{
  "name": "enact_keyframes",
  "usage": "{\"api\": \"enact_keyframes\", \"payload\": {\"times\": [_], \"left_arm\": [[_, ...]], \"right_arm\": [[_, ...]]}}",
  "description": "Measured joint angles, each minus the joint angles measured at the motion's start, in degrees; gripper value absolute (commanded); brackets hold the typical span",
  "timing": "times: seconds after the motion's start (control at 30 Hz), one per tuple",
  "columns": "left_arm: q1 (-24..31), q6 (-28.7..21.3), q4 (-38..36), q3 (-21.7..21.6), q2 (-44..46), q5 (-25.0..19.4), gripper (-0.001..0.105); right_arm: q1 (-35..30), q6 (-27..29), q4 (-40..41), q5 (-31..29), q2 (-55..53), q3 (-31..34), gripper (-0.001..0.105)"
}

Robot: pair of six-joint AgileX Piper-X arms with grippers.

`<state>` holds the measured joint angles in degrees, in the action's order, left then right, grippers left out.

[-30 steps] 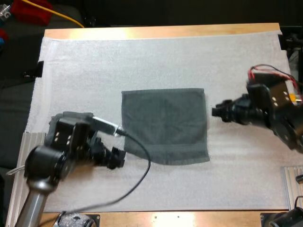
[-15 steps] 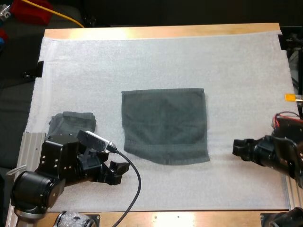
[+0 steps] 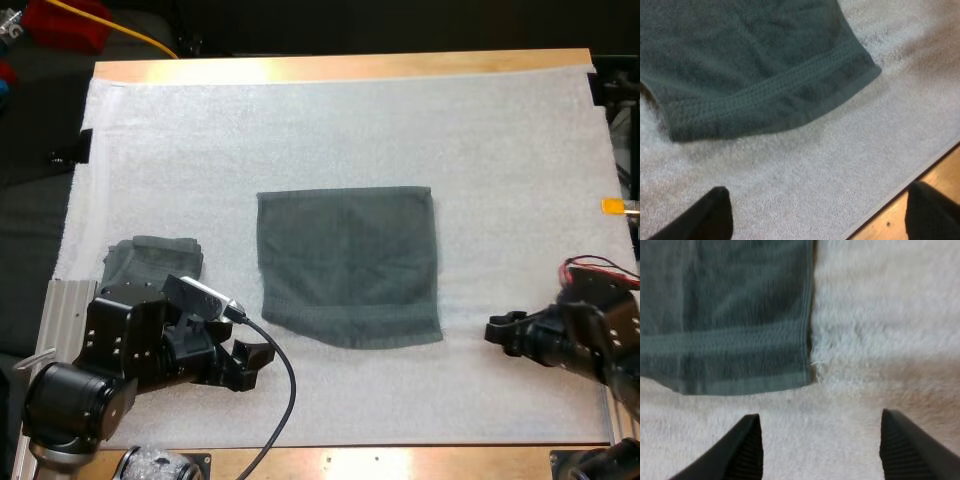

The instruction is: Pick towel from pile, fold and stack

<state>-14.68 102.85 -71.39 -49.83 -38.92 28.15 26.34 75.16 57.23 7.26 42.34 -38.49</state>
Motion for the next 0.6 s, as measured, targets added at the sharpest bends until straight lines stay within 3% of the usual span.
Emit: {"api": "enact_keyframes", "payload": {"times": [0.37,0.6], "left_arm": [[0.0,0.0,1.07,0.0,0.0,0.0,0.068],[0.0,0.0,-0.79,0.0,0.0,1.95,0.068]], "right_arm": [[0.0,-1.88,-15.15,7.23,11.8,5.41,0.051],[0.0,-6.82,-24.58,10.33,21.41,7.89,0.051]]}}
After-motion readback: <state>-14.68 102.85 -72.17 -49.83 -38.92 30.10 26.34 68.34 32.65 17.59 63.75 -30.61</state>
